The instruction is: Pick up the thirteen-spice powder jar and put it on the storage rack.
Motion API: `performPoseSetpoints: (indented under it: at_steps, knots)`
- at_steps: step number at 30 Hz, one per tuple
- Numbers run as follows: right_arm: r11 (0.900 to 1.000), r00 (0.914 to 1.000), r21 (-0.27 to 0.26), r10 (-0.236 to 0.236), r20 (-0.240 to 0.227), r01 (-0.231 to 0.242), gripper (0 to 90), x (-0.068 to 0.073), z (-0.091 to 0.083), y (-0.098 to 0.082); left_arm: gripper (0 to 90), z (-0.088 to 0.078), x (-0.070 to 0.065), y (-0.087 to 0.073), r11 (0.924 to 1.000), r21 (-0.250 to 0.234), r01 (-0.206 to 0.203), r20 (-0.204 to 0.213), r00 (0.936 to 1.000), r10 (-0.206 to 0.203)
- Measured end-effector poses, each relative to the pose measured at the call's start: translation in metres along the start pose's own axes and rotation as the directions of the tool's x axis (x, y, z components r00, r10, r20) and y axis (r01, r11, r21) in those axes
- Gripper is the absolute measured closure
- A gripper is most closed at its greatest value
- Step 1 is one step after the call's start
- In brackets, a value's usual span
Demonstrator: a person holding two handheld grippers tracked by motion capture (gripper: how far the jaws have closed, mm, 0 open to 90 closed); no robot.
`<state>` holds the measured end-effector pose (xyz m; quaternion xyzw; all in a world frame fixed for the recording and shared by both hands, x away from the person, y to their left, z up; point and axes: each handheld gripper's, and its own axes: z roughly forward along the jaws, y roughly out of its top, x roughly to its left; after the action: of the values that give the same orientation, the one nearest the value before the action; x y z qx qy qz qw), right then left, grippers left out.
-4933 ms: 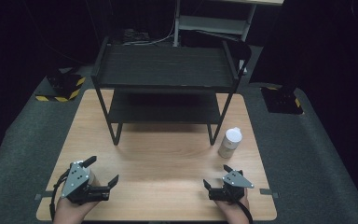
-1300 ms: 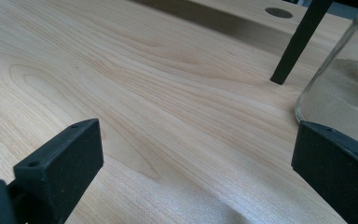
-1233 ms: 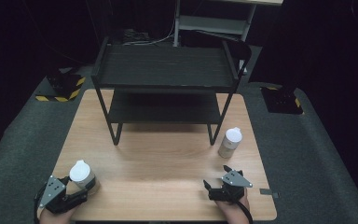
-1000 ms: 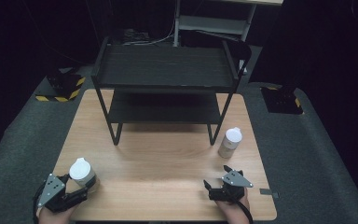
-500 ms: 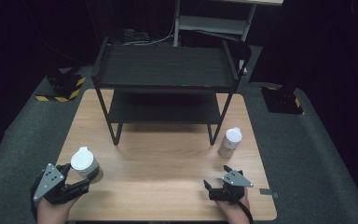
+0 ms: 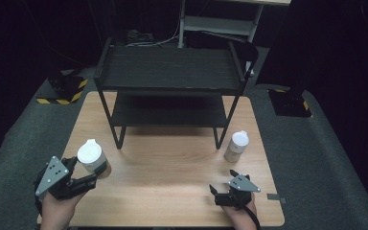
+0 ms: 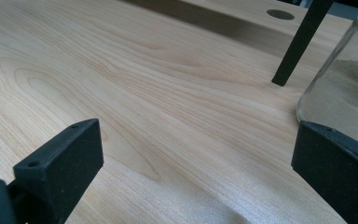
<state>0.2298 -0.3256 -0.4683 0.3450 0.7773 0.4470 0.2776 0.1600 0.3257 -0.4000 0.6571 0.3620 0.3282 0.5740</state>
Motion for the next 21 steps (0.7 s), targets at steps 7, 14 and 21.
performPoseSetpoints:
  at_steps: [7, 14, 21]
  knots:
    - [1.000, 1.0000, -0.001, 0.002, 0.000, -0.002, 1.7, 0.000, 0.000, 0.000, 30.5, 0.008, 0.000, 0.018, 0.9995, -0.024, -0.020, 0.003, 0.9998, 0.020]
    - [1.000, 1.0000, -0.001, 0.005, -0.003, -0.005, 1.8, -0.001, 0.000, 0.000, 30.5, 0.016, -0.002, 0.034, 0.9983, -0.048, -0.032, 0.001, 0.9995, 0.032]
    - [1.000, 1.0000, -0.001, 0.005, -0.004, -0.005, 1.9, -0.001, 0.000, 0.000, 30.5, 0.026, -0.002, 0.050, 0.9967, -0.070, -0.041, 0.009, 0.9991, 0.041]
